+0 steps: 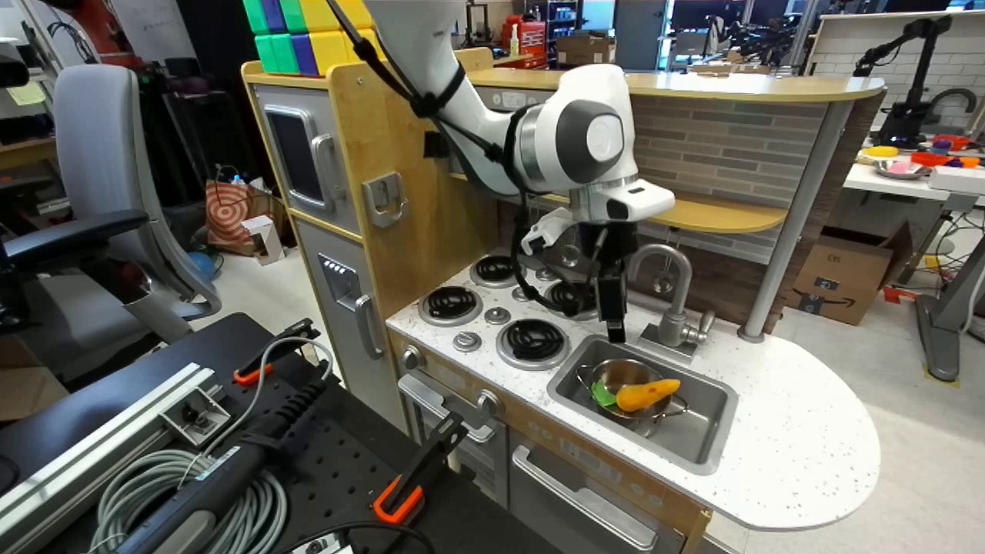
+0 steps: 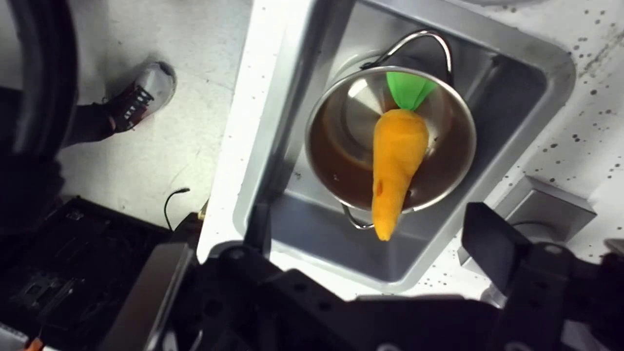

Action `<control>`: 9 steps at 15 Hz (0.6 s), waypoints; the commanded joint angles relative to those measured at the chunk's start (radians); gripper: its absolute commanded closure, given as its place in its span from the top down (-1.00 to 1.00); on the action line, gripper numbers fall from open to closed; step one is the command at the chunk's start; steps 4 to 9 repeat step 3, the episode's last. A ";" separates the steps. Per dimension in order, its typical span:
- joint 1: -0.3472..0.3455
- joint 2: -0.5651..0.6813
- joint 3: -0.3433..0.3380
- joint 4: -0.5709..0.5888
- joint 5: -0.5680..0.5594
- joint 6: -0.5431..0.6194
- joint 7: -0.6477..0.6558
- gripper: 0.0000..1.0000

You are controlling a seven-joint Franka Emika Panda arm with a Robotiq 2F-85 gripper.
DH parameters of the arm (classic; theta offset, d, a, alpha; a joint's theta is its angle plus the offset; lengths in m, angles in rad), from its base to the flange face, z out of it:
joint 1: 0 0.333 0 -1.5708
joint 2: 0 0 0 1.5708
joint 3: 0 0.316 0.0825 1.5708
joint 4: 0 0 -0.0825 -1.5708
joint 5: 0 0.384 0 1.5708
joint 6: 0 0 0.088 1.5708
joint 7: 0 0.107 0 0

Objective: Take the carrot and put it in the pot in the sink

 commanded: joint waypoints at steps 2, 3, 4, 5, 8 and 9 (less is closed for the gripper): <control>0.029 -0.225 -0.010 -0.189 -0.131 -0.145 -0.157 1.00; 0.040 -0.244 -0.021 -0.193 -0.168 -0.197 -0.165 1.00; 0.040 -0.244 -0.021 -0.193 -0.168 -0.197 -0.165 1.00; 0.040 -0.244 -0.021 -0.193 -0.168 -0.197 -0.165 1.00; 0.040 -0.244 -0.021 -0.193 -0.168 -0.197 -0.165 1.00; 0.040 -0.244 -0.021 -0.193 -0.168 -0.197 -0.165 1.00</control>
